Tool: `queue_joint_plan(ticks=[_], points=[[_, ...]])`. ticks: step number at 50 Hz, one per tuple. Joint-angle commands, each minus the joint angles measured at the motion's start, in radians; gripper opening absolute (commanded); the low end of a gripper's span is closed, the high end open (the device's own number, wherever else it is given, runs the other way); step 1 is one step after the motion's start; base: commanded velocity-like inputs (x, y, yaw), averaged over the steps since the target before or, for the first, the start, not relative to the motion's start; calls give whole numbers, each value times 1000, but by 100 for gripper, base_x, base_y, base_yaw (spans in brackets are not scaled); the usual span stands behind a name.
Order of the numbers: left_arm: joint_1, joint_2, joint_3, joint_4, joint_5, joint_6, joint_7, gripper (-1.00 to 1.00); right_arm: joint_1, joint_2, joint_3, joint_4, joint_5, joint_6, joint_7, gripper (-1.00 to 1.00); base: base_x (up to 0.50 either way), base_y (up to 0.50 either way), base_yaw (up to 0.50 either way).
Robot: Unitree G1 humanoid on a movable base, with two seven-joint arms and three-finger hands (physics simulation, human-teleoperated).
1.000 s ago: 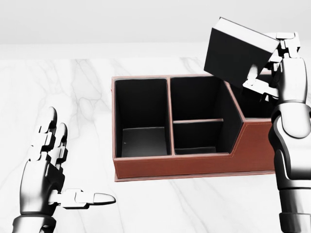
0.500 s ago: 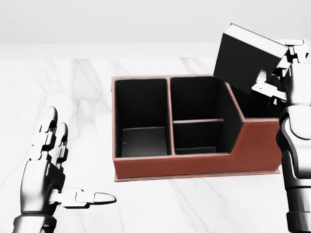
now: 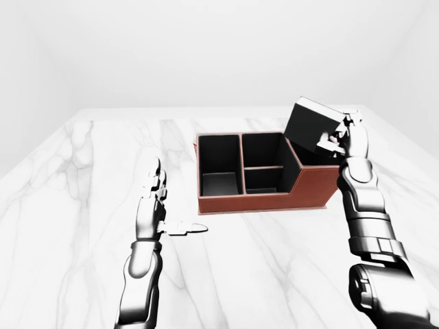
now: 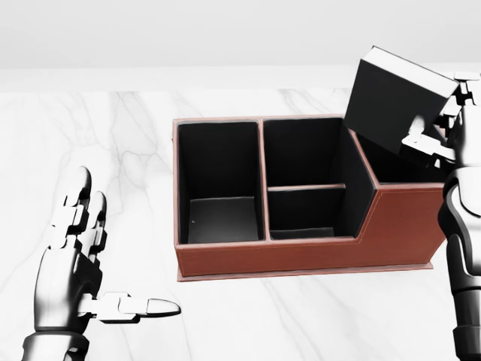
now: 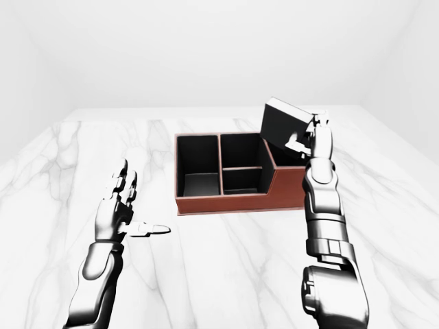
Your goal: Pick up the book and place it in the right compartment of the caddy.
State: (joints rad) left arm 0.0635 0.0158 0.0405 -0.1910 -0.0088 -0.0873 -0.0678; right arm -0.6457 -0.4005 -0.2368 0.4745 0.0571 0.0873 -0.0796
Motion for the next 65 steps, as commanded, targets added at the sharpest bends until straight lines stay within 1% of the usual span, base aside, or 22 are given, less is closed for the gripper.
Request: queue_joint_plan(ticks=[1, 31, 33, 40, 47, 52, 58, 60, 65], points=[[-1, 0, 0, 2, 0, 0, -1, 100, -14, -18, -19, -10, 32, 0, -14, -100, 0, 0, 0], [-1, 0, -2, 4, 2, 0, 1, 100, -8, -51, -39, 36, 55, 0, -18, -100, 0, 0, 0], [-2, 0, -1, 5, 1, 0, 1, 100, -9, -54, -39, 45, 56, -4, -18, -100, 0, 0, 0], [0, 0, -2, 7, 2, 0, 1, 100, -6, -63, -45, 43, 63, 0, -19, -100, 0, 0, 0], [0, -1, -3, 7, 3, 0, 2, 100, -9, -64, -43, 72, 64, -22, -20, -100, 0, 0, 0], [-1, -1, -4, 7, 4, 0, 4, 100, -10, -67, -43, 77, 65, -22, -21, -100, 0, 0, 0], [-1, -1, -4, 2, 3, 0, 4, 100, -12, -66, -42, 96, 65, -36, -22, -100, 0, 0, 0], [-1, -1, -4, 4, 4, 0, 4, 100, -11, -65, -40, 94, 65, -34, -22, -100, 0, 0, 0], [-2, 0, -3, 4, 2, 0, 4, 100, -19, -67, -39, 117, 63, -44, -23, -100, 0, 0, 0]])
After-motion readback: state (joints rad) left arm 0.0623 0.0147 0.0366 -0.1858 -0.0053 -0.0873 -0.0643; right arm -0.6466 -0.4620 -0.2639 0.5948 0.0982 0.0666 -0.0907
